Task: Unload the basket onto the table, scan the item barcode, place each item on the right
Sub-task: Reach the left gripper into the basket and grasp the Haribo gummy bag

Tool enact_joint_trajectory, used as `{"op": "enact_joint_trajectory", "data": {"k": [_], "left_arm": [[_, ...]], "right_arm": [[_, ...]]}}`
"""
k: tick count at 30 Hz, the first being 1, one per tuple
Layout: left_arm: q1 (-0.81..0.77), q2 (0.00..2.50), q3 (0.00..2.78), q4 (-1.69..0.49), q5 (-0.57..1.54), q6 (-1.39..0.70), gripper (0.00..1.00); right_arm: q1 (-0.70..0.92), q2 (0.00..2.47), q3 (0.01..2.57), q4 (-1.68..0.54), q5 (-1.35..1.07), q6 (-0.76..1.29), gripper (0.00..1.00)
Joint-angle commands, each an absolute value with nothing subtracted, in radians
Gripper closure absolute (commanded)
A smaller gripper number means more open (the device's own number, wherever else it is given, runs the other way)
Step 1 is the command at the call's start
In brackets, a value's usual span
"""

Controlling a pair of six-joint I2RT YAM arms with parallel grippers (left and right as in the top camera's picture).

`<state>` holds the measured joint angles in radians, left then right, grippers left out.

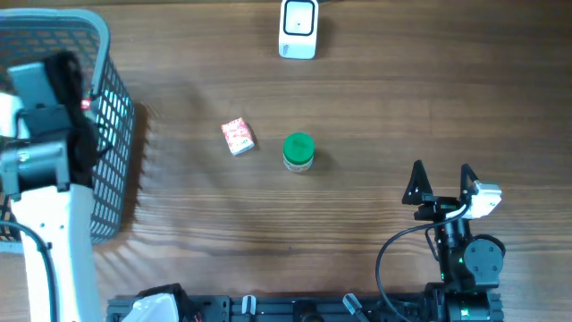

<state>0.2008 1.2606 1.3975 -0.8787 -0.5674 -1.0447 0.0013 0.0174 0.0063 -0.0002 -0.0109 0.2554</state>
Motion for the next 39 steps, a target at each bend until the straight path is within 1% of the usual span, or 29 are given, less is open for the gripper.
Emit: {"op": "enact_joint_trajectory", "data": {"k": [1, 3, 7, 14, 18, 21, 25, 29, 30, 32, 39], "left_arm": [[0.344, 1.259, 1.394, -0.844, -0.429, -0.979, 0.00], [0.435, 1.275, 1.394, -0.833, -0.400, -0.979, 0.00], [0.537, 1.390, 1.394, -0.863, -0.322, -0.979, 0.00], [0.548, 1.689, 1.393, -0.928, -0.318, -0.974, 0.00], [0.548, 1.784, 1.393, -0.913, -0.317, -0.945, 0.00], [0.543, 1.828, 1.393, -0.847, -0.317, -0.824, 0.01], [0.532, 1.845, 1.393, -0.735, -0.287, -0.579, 0.00], [0.532, 1.846, 1.393, -0.682, -0.265, -0.419, 0.01], [0.532, 1.846, 1.393, -0.662, -0.230, -0.343, 0.03], [0.532, 1.846, 1.393, -0.633, -0.163, -0.232, 0.03], [0.532, 1.846, 1.362, -0.614, -0.146, -0.054, 0.02]], "right_arm": [[0.006, 0.010, 0.005, 0.004, -0.023, 0.239, 0.00], [0.006, 0.010, 0.005, 0.004, -0.023, 0.239, 0.00], [0.006, 0.010, 0.005, 0.004, -0.023, 0.238, 0.00], [0.006, 0.010, 0.005, 0.004, -0.023, 0.238, 0.00], [0.006, 0.010, 0.005, 0.004, -0.023, 0.239, 0.00], [0.006, 0.010, 0.005, 0.004, -0.023, 0.239, 0.00], [0.006, 0.010, 0.005, 0.004, -0.023, 0.239, 0.00], [0.006, 0.047, 0.005, 0.004, -0.023, 0.239, 0.00], [0.006, 0.059, 0.005, 0.004, -0.023, 0.239, 0.00], [0.006, 0.074, 0.005, 0.004, -0.023, 0.238, 0.00], [0.006, 0.116, 0.005, 0.004, -0.023, 0.239, 0.00]]}}
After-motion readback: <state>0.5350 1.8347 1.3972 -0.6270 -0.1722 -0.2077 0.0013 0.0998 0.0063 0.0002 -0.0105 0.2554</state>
